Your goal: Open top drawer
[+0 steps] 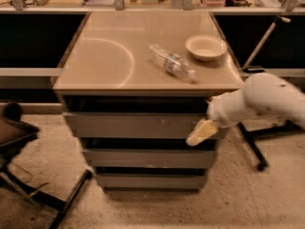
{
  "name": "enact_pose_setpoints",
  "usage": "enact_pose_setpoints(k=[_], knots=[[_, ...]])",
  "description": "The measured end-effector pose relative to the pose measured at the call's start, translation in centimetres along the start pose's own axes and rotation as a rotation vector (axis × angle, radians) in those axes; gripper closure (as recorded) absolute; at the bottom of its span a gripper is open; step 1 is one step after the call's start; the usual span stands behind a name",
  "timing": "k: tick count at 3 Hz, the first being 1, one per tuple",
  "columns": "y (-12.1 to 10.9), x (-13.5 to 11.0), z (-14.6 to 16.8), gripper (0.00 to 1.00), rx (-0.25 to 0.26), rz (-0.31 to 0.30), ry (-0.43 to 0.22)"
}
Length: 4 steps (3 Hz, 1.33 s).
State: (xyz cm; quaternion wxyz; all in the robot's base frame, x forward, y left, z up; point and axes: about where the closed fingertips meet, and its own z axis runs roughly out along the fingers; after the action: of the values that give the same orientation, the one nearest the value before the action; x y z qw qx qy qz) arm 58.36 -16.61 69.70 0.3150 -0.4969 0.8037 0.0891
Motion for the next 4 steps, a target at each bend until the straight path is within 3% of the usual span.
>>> enact_pose_setpoints(k=[2, 3, 4], knots=[[-1.0, 0.9, 0.9, 0.00, 0.011, 0.016, -0.005], [-0.8, 1.3, 2.7, 0.00, 0.029, -0.011, 0.050], [-1.0, 2.0, 6.1, 0.00, 0.015, -0.033, 0.132]])
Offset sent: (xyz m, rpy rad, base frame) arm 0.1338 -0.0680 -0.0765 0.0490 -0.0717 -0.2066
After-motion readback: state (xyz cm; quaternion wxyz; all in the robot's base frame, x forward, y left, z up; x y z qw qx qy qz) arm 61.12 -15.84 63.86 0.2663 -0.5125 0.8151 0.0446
